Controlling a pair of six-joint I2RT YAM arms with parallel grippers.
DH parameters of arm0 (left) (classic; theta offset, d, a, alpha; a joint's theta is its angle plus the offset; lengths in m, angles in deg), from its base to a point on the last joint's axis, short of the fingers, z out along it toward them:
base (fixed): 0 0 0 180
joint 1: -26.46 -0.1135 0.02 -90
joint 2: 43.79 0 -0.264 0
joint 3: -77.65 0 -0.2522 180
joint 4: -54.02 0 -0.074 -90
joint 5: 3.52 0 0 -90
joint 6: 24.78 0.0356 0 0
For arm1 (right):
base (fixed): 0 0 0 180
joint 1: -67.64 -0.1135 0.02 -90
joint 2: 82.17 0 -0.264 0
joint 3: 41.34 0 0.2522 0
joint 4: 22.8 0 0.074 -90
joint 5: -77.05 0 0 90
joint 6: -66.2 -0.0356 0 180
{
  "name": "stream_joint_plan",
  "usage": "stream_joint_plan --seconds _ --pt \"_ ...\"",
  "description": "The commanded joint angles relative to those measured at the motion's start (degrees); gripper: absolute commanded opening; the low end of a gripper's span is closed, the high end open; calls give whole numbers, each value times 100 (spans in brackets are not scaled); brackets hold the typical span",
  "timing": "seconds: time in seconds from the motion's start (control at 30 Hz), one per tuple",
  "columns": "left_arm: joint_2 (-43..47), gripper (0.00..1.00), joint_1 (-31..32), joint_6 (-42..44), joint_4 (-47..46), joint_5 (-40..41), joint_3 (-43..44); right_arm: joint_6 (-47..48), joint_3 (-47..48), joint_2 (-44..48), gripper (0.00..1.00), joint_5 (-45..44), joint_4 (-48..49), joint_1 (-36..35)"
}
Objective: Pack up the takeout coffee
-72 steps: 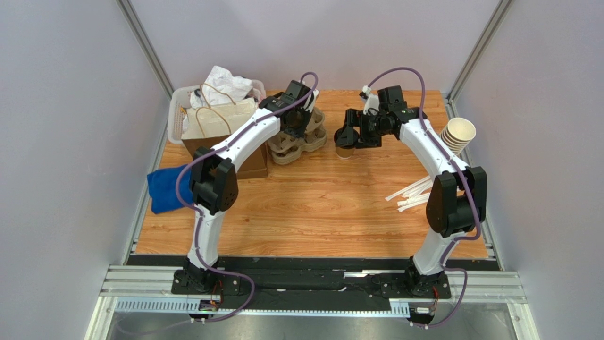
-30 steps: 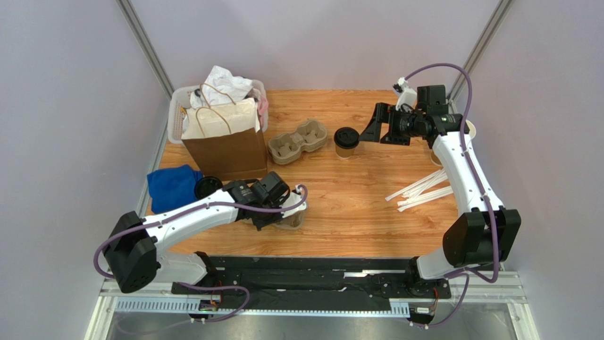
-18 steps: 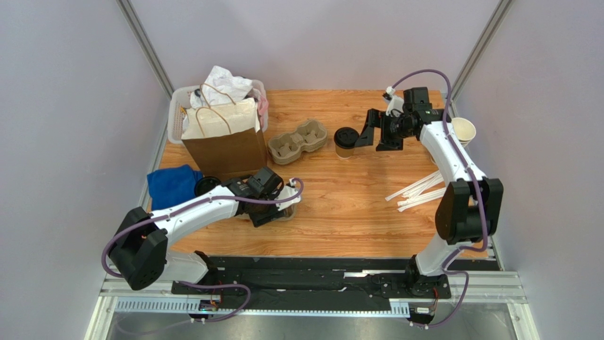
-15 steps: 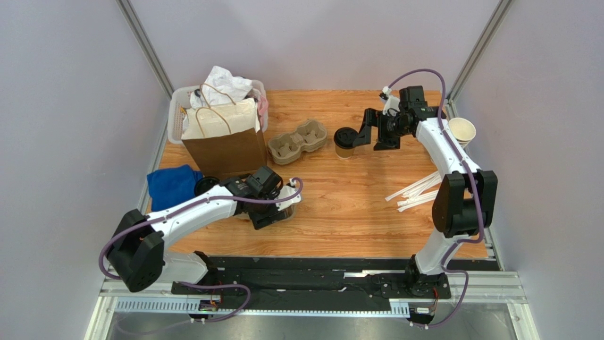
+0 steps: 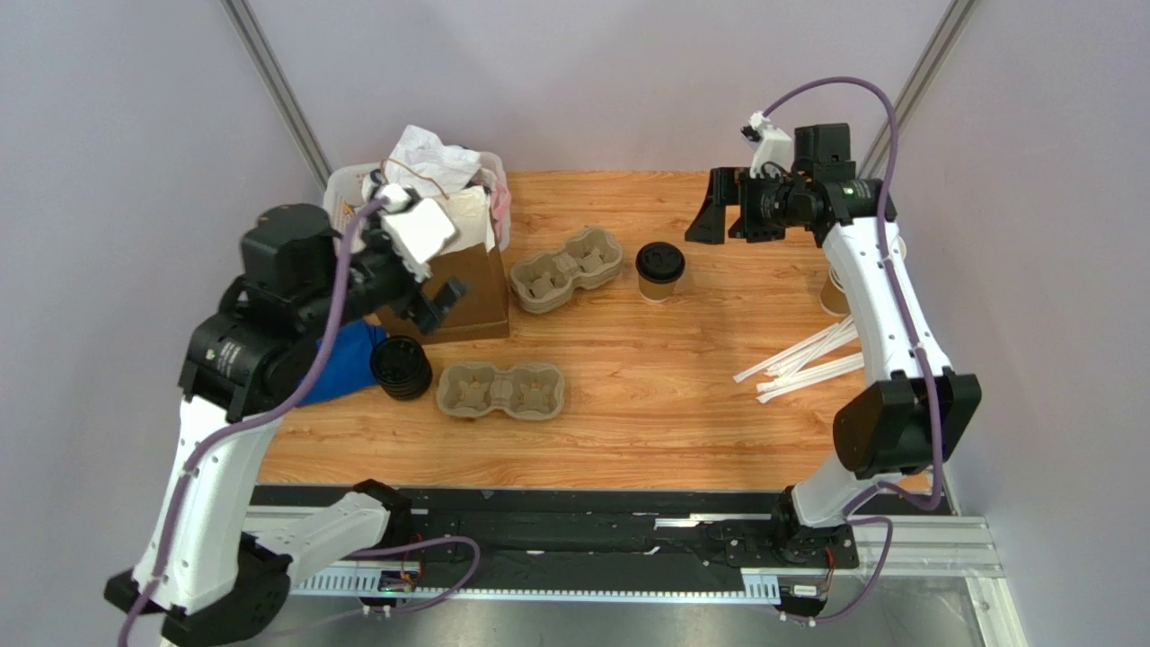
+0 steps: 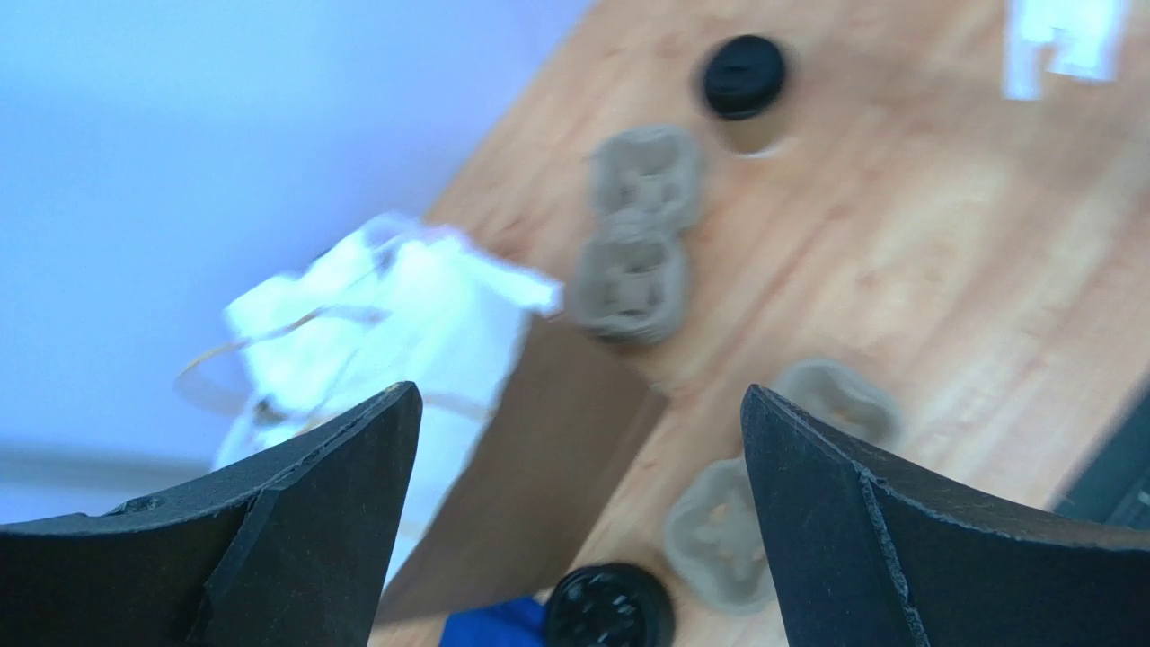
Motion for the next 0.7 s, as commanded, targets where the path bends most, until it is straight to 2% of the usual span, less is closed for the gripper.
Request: stream_joint_plan --seconds 0.0,0.07,0.1,0.13,0.2,0.3,0.43,0.67 --pt "-116 96 -1632 96 268 -202 278 293 -60 658 98 -39 -161 56" --pt "-221 96 -2423 157 232 -771 305 302 -104 781 98 -40 -187 56" --pt "-265 96 -3114 210 232 -1000 270 310 -131 825 98 -31 -196 64" --pt "-352 96 -3330 350 214 -1307 209 311 -140 843 98 -31 -205 73" --pt "-458 96 -3743 693 153 -1284 -27 293 -140 861 98 -13 -231 64" --pt "-704 94 -4192 1124 196 -1853 -239 275 -157 896 98 83 -266 64" --pt "-977 93 -4211 1791 320 -2241 -512 293 -149 843 98 180 -398 64" --pt "-1082 93 -4203 2266 -638 -2417 -1408 232 -78 756 98 250 -486 64"
